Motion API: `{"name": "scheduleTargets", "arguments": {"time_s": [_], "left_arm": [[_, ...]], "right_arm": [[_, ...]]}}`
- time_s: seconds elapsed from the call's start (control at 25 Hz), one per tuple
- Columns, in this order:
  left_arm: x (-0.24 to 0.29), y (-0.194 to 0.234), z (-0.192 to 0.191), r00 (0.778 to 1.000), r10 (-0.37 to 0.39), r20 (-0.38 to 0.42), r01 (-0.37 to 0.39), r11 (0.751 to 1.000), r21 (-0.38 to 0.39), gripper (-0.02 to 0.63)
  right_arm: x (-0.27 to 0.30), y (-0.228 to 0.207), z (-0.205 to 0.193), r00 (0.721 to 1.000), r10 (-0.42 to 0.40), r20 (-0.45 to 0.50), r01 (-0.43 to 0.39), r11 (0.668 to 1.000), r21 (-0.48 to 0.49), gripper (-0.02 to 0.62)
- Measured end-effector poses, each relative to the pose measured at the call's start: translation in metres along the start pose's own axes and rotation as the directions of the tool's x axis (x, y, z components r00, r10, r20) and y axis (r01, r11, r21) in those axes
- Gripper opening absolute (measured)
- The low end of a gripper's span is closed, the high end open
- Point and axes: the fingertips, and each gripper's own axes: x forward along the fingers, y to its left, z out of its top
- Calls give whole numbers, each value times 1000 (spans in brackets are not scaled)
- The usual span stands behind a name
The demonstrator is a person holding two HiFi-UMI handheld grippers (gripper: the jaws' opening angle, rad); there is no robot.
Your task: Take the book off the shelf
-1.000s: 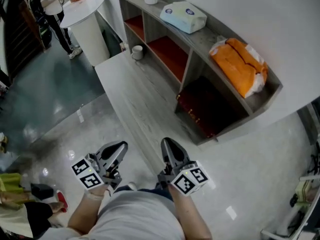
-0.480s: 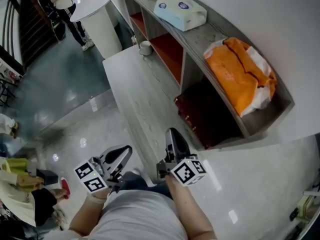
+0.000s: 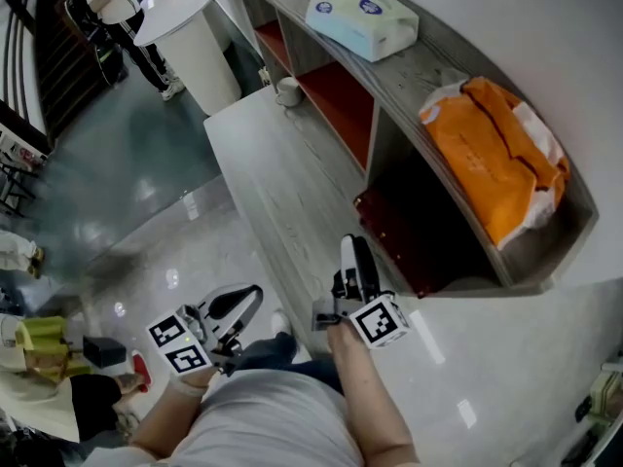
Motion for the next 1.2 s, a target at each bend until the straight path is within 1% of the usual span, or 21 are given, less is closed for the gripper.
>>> {"name": "scheduleTargets", "arguments": {"time_s": [0.08,0.2,0.32,0.48,0.56,0.8,0.96,1.08,1.2], "left_arm": [[-4,4,-1,1000,1,-20,-1,1000,12,15],[-11,15,-3,999,18,-37,-17,1000,9,15],[-16,23,-3,999,23,-40,-23,1000,-6,15],[-19,31,-3,998,33,-47,-33,999,-4,15],[-21,33,-2,998,37,-47,-37,999,-7,15],[-22,39,0,998,44,-39,-45,999,-16,15],[-20,39,1,998,44,-35,-45,999,-16,15],[-19,40,0,998,45,-33,-46,999,-19,15],[-21,42,0,998,50,-29,-51,998,-26,15]], "right_arm": [[5,-4,3,999,1,41,-3,999,52,236],[15,-8,7,997,2,78,-11,993,117,261],[22,-12,13,993,-11,116,-7,988,154,273],[33,-15,24,987,-31,160,1,983,181,290],[38,-19,30,983,-47,178,9,977,211,295],[52,-28,40,972,-78,223,0,944,331,296],[57,-35,38,967,-107,232,1,910,415,296],[59,-33,40,963,-101,249,-16,903,429,290],[59,-29,43,962,-94,255,-19,912,411,223]]}}
